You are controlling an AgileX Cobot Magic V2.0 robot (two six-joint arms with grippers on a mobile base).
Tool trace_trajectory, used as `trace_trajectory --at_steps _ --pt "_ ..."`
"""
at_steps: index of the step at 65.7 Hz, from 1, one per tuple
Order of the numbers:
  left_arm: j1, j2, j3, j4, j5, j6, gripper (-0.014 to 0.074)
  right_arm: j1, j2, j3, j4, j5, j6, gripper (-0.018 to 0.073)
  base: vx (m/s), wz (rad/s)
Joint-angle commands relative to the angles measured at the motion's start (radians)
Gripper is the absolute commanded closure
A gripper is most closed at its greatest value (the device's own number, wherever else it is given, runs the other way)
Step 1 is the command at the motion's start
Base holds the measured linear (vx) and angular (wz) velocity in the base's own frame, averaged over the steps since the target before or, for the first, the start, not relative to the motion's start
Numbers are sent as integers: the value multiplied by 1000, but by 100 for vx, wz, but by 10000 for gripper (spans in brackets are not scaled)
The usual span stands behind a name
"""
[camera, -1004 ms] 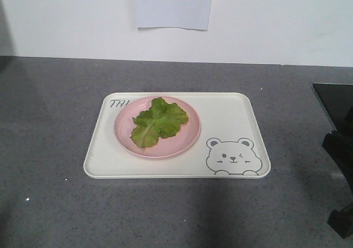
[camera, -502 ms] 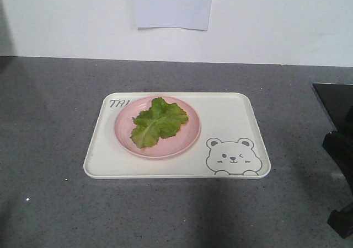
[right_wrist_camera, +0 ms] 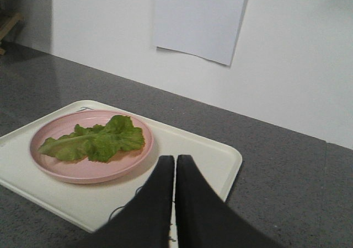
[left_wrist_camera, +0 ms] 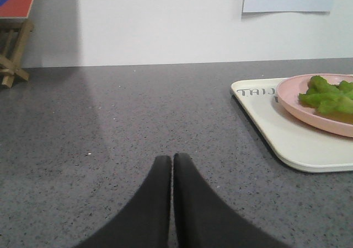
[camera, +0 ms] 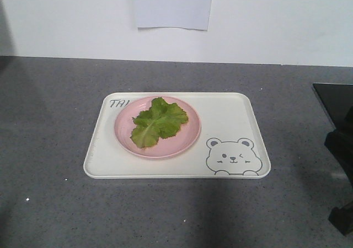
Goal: Transfer vegetables to tray and serve
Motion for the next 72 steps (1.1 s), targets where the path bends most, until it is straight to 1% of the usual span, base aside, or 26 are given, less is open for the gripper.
trace_trajectory --at_steps 1,6,15,18,20,25,27,30,31,34,35,37,41,43,50,53,56,72 --pt "1 -13 22 -3 -77 -9 602 0 3 -25 17 76 -9 562 0 0" --pt "1 -13 22 -3 -77 -9 602 0 3 -25 50 75 28 562 0 0" --pt "1 -13 22 -3 -77 -9 602 0 8 -25 75 89 19 562 0 0" --pt "1 -13 22 -3 -77 -9 602 0 12 -25 119 101 -3 562 0 0" --pt "1 -13 22 -3 -77 -9 602 0 12 -25 169 112 -25 562 0 0" --pt "1 -13 22 -3 -77 -9 602 0 12 -25 298 136 -134 562 0 0" --pt "1 -13 22 -3 -77 -9 602 0 12 -25 386 141 -190 562 0 0" --pt "1 -13 22 -3 -77 -9 602 0 12 -25 497 148 -304 562 0 0" --pt "1 -13 22 -3 -77 -9 602 0 12 -25 553 149 -355 562 0 0" --pt "1 -13 22 -3 -77 -9 602 0 12 -25 667 151 -458 562 0 0" --pt "1 -13 22 -3 -77 -9 602 0 12 -25 720 154 -491 562 0 0" --pt "1 -13 22 -3 -77 -9 602 0 12 -25 785 155 -568 562 0 0" --pt "1 -13 22 -3 -77 -9 602 0 12 -25 918 158 -674 562 0 0" --pt "1 -13 22 -3 -77 -9 602 0 12 -25 973 165 -728 562 0 0" --pt "1 -13 22 -3 -77 -9 602 0 12 -25 1093 193 -860 562 0 0" --pt "1 -13 22 -3 -77 -9 602 0 12 -25 1131 197 -901 562 0 0" --pt "1 -13 22 -3 -77 -9 602 0 12 -25 1142 199 -917 562 0 0" --pt "1 -13 22 -3 -77 -9 602 0 12 -25 1141 198 -916 562 0 0"
